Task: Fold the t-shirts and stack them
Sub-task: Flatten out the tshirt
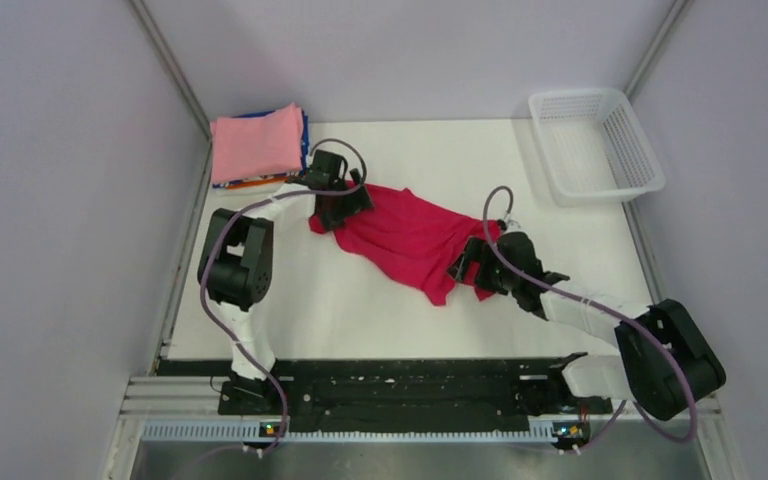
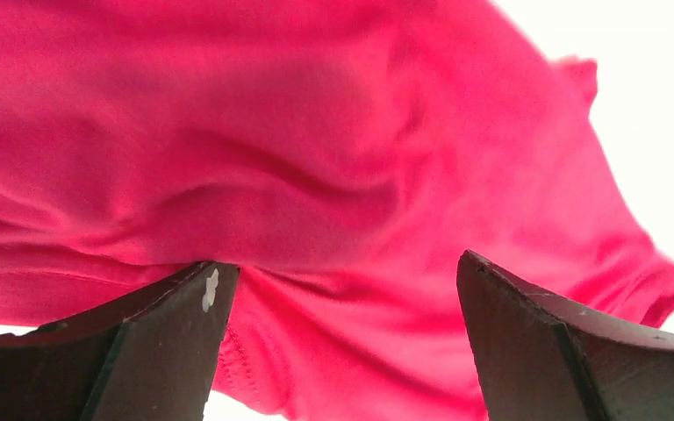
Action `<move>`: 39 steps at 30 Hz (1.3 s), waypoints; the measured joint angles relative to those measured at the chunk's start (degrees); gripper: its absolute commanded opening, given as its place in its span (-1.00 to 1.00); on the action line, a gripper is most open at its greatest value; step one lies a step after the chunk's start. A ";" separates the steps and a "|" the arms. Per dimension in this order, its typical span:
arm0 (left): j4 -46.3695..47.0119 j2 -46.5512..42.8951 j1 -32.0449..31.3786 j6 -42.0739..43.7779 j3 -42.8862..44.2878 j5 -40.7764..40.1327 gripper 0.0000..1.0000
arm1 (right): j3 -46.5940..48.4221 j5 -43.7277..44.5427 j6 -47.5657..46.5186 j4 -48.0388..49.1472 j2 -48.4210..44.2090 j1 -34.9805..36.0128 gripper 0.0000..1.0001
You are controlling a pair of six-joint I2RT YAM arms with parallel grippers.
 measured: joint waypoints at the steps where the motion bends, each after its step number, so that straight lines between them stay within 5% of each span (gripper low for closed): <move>1: -2.45 2.08 0.48 0.72 4.13 -1.31 0.98 | -0.13 0.24 0.22 0.15 -0.09 0.79 0.97; 6: -8.07 6.51 0.79 4.02 17.86 -5.18 0.98 | -2.12 2.56 3.43 -1.46 -3.80 13.40 0.97; 9: -8.07 5.03 0.26 5.57 19.08 -5.05 0.98 | -1.86 4.22 2.75 -6.60 -6.93 16.24 0.97; 14: -7.04 -7.65 -5.60 7.21 5.79 -9.20 0.98 | 0.20 10.01 0.39 -14.12 -16.02 16.39 0.97; 21: -6.10 -25.59 -27.36 2.82 -15.47 -13.11 0.93 | 1.16 17.99 2.27 -23.50 -21.46 16.39 0.97; 31: -5.35 -12.46 -41.68 -5.44 -14.21 -12.94 0.72 | -3.80 17.97 4.31 -23.34 -21.05 16.39 0.97; 35: -5.18 -10.54 -41.90 -7.04 -12.79 -13.84 0.52 | -4.63 17.55 4.33 -21.46 -19.50 16.39 0.96; 39: -5.07 -10.03 -41.90 -8.20 -12.59 -15.19 0.03 | -4.63 17.22 4.28 -19.30 -17.11 16.39 0.85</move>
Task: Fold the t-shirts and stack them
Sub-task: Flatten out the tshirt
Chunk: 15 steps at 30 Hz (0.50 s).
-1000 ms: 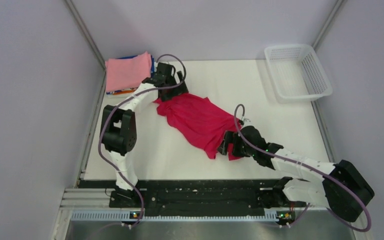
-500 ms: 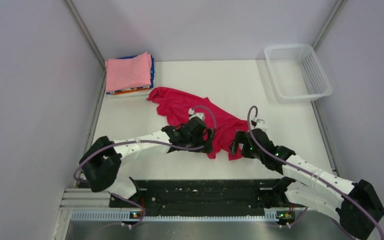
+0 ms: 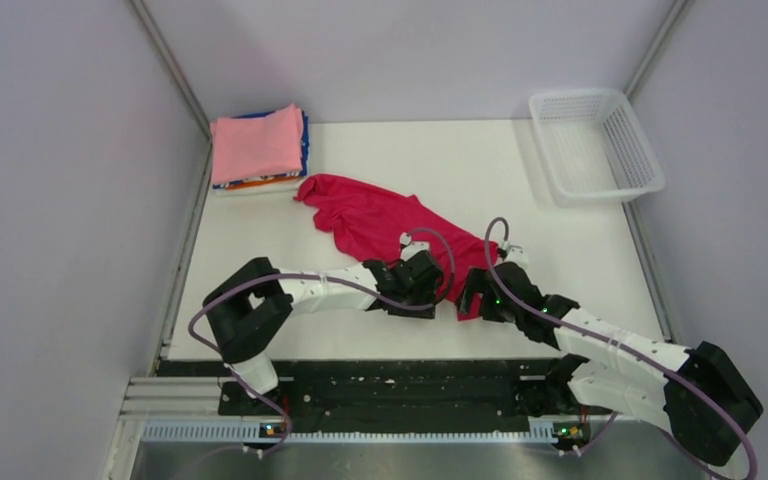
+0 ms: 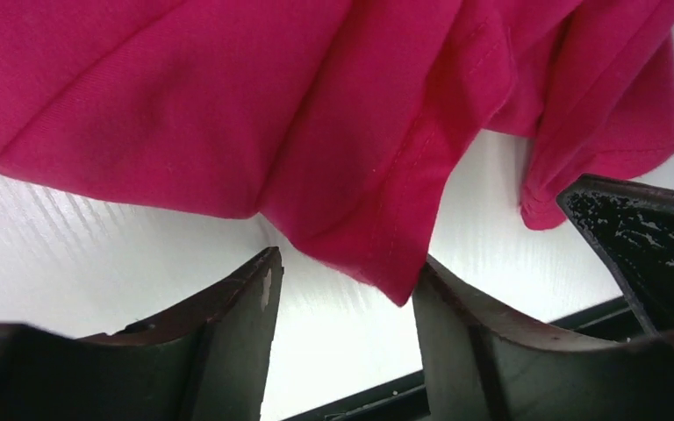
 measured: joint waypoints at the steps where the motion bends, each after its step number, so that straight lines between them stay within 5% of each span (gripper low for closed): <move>1: -0.31 0.28 0.00 -0.33 0.17 -0.68 -0.13 | 0.00 -0.24 -0.02 0.63 0.63 0.00 0.82; 5: -2.05 1.25 0.00 -1.44 1.05 -3.15 -0.99 | 0.00 -1.40 -0.31 3.76 2.99 0.00 0.63; 11: -4.42 0.52 0.00 -2.25 0.83 -6.75 -1.00 | 0.11 -2.80 -1.09 10.03 7.63 0.00 0.20; 15: -6.60 -2.01 0.00 -2.89 0.52 -9.29 -1.00 | 1.16 -4.02 -1.75 12.94 11.78 0.00 -0.81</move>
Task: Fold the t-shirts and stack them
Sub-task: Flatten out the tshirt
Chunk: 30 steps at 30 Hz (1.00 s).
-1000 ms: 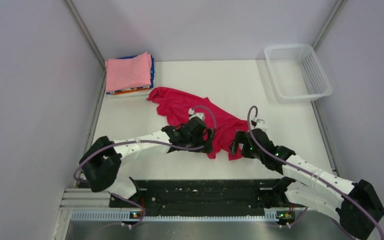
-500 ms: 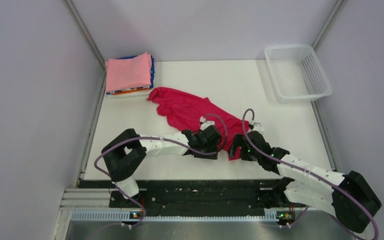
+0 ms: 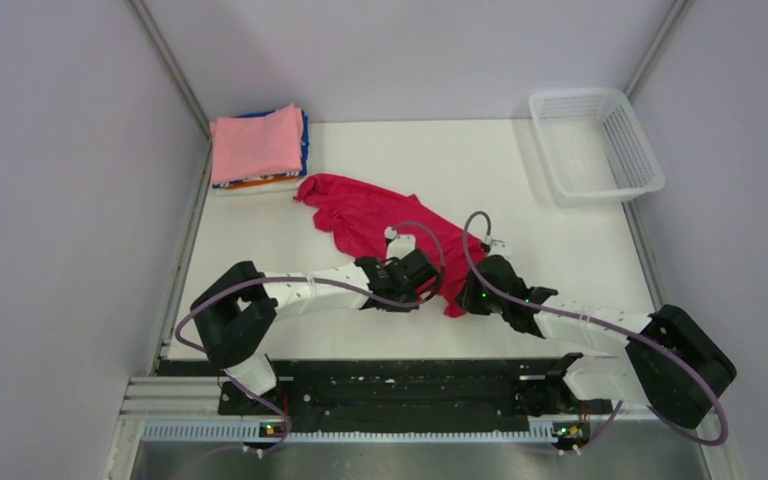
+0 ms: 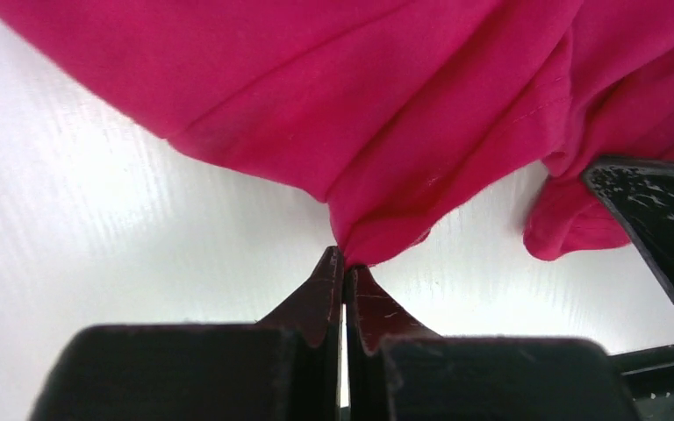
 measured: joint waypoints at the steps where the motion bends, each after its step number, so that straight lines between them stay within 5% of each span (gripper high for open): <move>1: -0.55 -0.74 0.00 -0.13 -0.02 -0.83 -1.00 | 0.26 -0.39 -0.31 0.02 0.94 0.00 -1.00; 8: -10.82 -8.57 1.31 -1.70 0.57 -13.33 -1.00 | 1.79 3.91 -0.26 -8.79 -1.99 -0.02 -1.00; 14: -17.97 -20.02 10.69 0.92 5.07 -26.53 -1.00 | 7.89 10.49 -3.23 -18.10 -13.11 -4.50 -1.00; 22: -6.82 -36.26 16.76 19.69 11.61 -37.18 -1.00 | 24.33 15.65 -12.22 -21.11 -18.95 -9.64 -1.00; 30: 5.86 -41.99 16.74 40.79 26.86 -36.35 -1.00 | 44.94 15.85 -23.41 -21.00 -20.46 -9.64 -1.00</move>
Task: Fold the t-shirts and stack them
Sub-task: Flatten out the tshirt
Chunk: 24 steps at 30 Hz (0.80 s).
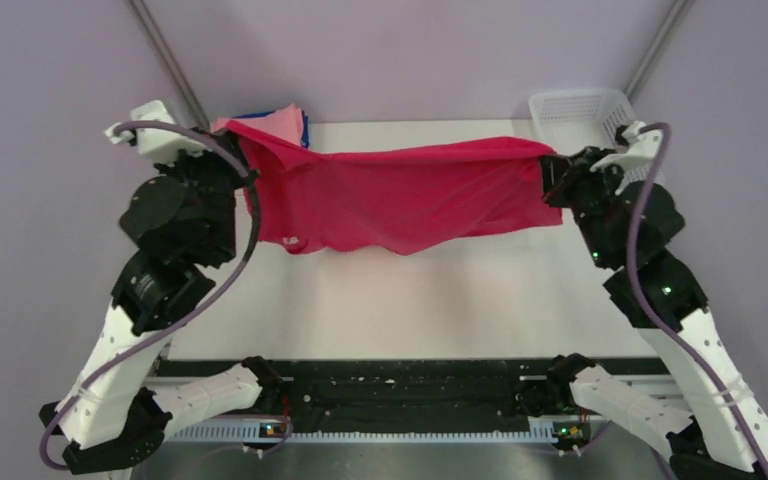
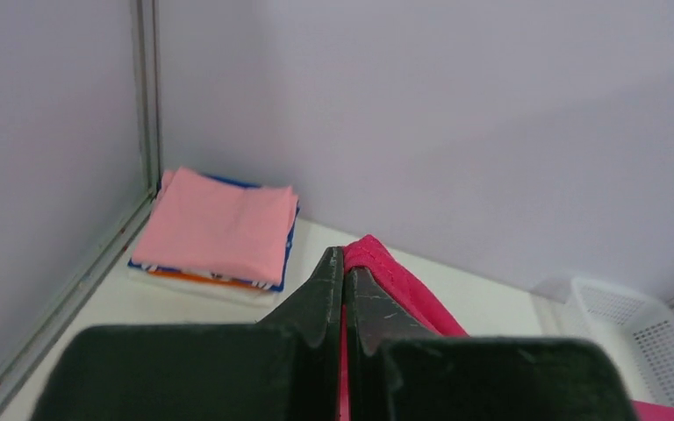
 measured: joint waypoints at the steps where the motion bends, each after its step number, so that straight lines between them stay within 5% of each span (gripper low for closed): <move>1: 0.63 0.13 0.00 2.29 3.19 1.14 -1.00 | 2.73 -1.40 -1.16 -0.11 -0.13 0.00 -1.00; 8: 1.31 0.11 -0.02 10.80 17.25 10.25 -1.00 | 18.18 -12.66 -5.55 -1.46 -2.34 0.00 -1.00; 16: -2.43 0.11 -0.02 12.90 29.27 24.44 -1.00 | 24.50 -22.49 -6.03 -2.93 -6.10 0.00 -1.00; 21: -2.14 0.66 -0.02 13.84 29.29 26.16 -1.00 | 22.38 -23.58 -5.90 -3.98 -7.28 0.00 -1.00; 24: 3.91 1.64 -0.02 16.96 23.15 19.74 -1.00 | 18.64 -20.33 -5.97 -4.00 -7.89 0.02 -1.00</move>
